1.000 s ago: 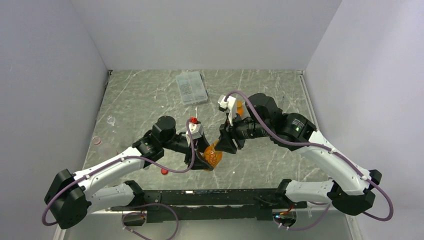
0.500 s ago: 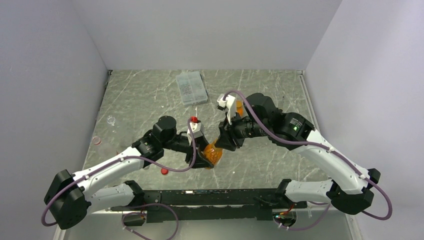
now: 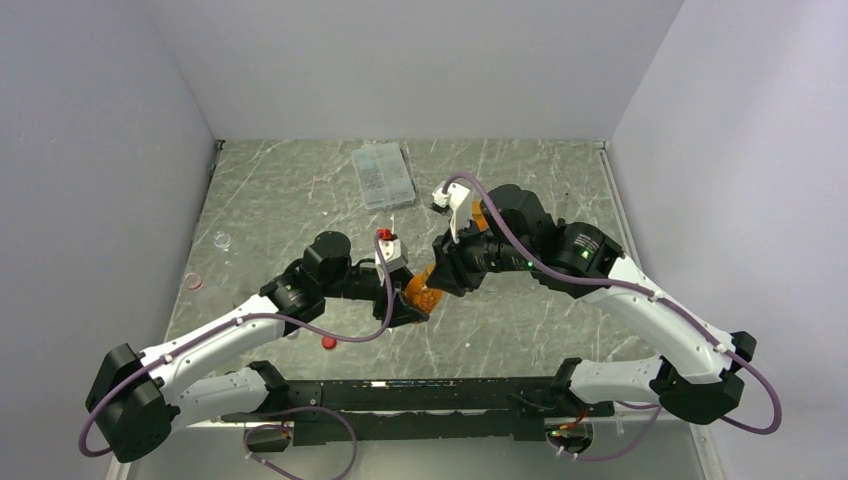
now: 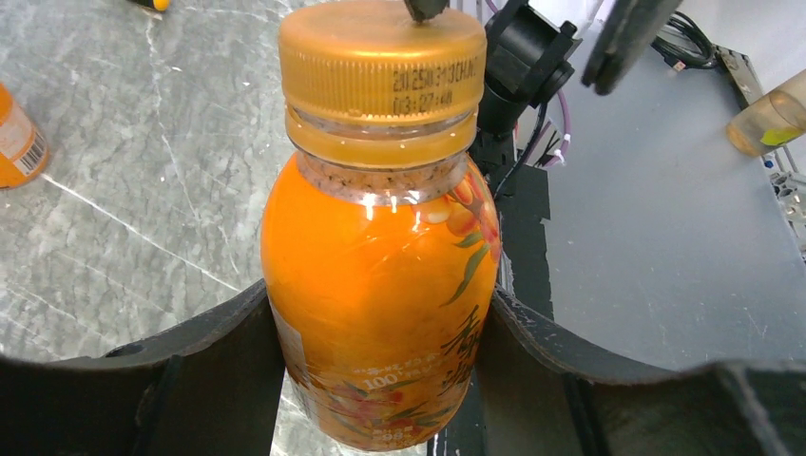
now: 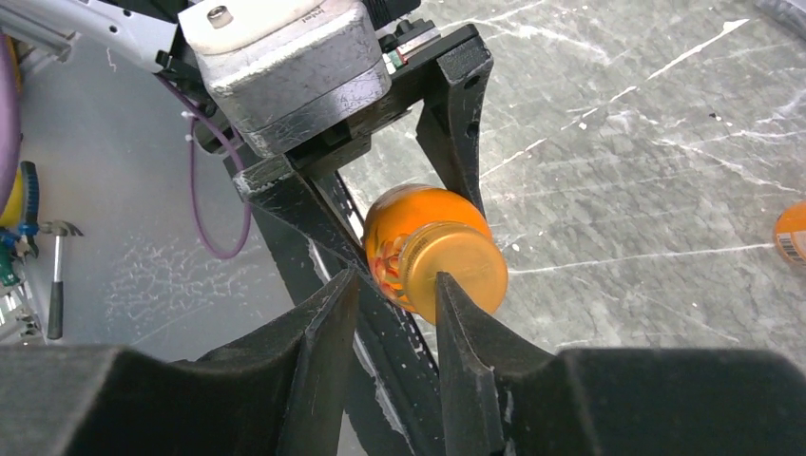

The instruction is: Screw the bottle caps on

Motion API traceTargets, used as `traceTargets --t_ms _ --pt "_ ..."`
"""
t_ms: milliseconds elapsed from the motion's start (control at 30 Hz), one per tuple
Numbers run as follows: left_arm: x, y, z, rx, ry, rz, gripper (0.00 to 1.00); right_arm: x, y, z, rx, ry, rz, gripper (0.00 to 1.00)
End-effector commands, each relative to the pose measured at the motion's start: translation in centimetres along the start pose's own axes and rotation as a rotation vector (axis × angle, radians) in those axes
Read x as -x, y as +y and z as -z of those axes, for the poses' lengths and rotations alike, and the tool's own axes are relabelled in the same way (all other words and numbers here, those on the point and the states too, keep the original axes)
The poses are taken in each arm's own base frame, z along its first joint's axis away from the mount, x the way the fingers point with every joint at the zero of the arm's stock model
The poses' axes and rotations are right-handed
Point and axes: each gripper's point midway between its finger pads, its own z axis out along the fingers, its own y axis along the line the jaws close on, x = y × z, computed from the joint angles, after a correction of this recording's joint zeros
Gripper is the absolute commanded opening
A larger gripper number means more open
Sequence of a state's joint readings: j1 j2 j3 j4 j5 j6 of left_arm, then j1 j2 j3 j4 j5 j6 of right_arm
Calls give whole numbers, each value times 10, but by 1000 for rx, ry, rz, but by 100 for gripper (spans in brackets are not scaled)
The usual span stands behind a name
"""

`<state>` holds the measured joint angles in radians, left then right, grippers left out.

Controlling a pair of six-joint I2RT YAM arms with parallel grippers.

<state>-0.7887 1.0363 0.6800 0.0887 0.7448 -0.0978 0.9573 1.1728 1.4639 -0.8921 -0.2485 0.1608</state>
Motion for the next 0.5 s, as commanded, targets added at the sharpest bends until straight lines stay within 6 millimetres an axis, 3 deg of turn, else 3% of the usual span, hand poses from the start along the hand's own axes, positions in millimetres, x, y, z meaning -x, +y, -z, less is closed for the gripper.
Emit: traceTargets --t_ms 0,467 --pt "45 -3 4 8 -110 -107 0 16 12 14 27 -53 0 38" --pt "41 -2 2 3 -101 -95 0 33 13 29 3 -117 12 44"
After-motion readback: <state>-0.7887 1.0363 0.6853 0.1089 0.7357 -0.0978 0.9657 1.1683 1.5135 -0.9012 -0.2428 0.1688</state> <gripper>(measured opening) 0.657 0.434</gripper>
